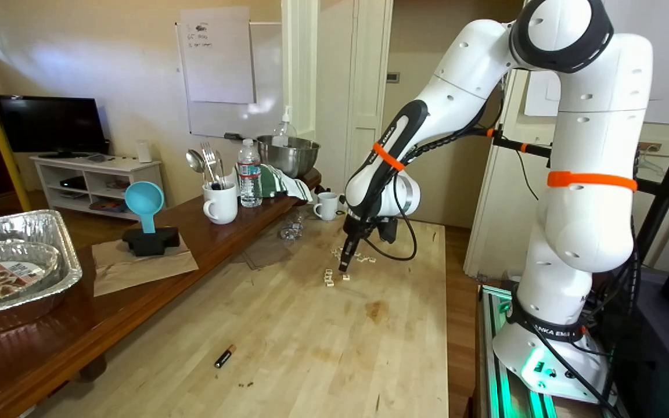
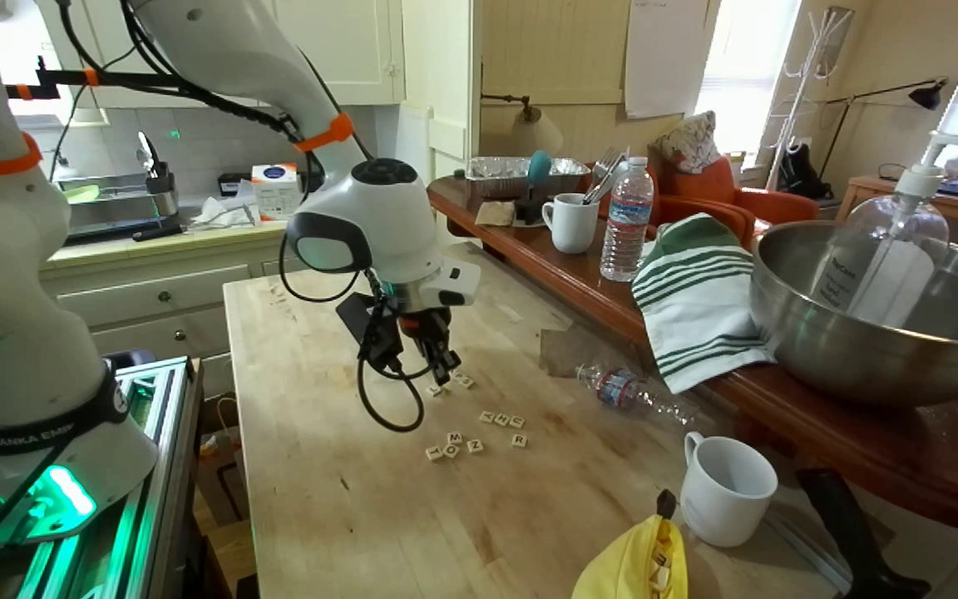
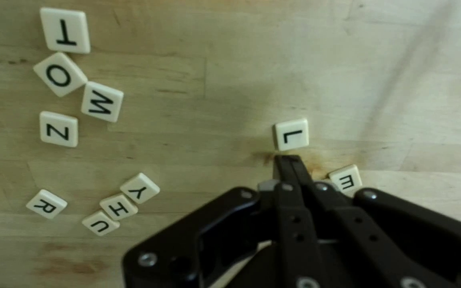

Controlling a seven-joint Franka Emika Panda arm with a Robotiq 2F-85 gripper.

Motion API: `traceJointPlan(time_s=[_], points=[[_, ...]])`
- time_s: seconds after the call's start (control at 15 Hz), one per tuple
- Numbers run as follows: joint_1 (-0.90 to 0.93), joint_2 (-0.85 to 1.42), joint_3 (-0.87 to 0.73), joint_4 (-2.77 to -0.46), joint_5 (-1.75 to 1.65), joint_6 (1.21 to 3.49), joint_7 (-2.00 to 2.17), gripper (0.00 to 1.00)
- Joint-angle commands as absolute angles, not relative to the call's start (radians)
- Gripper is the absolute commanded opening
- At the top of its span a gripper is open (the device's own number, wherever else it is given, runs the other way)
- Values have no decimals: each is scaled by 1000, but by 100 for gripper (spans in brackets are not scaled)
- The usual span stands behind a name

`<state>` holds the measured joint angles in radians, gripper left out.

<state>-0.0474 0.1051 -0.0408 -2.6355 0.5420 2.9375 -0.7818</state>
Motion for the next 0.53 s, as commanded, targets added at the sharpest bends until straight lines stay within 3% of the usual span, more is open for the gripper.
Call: traceJointPlan(time_s=[0.0,0.47], points=[[-49,115,-22,-2644,570,2934,-807,0],[-55,140,-18,-2657,556,2951,-809,0]])
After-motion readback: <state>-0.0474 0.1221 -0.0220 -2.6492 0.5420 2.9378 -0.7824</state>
